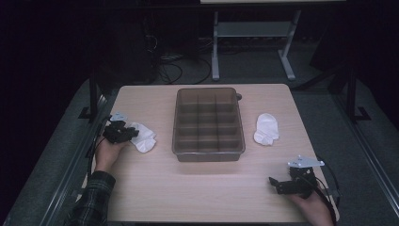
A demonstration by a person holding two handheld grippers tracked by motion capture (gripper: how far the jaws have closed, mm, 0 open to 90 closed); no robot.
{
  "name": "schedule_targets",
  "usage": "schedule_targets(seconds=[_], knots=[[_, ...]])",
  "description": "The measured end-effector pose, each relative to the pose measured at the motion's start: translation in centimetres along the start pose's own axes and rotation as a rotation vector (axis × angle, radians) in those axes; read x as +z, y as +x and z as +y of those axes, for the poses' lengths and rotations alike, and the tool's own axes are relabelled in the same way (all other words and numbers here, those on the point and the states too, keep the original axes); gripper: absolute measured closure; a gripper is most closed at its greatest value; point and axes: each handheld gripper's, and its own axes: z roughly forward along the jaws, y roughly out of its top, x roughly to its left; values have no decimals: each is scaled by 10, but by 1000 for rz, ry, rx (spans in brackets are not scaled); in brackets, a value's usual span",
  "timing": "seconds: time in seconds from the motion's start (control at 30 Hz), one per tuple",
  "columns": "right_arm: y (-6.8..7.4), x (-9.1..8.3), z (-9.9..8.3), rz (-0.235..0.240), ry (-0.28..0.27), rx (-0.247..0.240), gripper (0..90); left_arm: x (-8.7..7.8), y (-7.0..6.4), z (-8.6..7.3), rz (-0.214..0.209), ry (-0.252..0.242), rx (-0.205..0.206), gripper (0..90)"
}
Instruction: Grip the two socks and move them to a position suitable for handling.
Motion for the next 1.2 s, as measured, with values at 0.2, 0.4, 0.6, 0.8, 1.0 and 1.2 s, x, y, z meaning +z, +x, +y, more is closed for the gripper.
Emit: schedule_targets(seconds=[0.2, 0.4, 0.6, 0.8, 1.0, 1.2], knots=[[0, 0, 0, 0, 0, 1, 15, 1, 1, -1, -7, 1, -14, 860], [0, 0, 0, 1, 0, 1, 15, -1, -2, 1, 0, 10, -20, 880], [0, 0, 0, 1, 0, 1, 15, -11, -7, 6, -11, -2, -47, 881], [0, 0, 0, 0, 0, 1, 15, -29, -18, 13, -17, -25, -45, 881], [0, 0, 0, 0, 0, 1, 15, -44, -30, 18, -27, -59, -23, 881], [0, 0, 0, 0, 0, 1, 15, -57, -40, 20, -40, -83, -5, 881]])
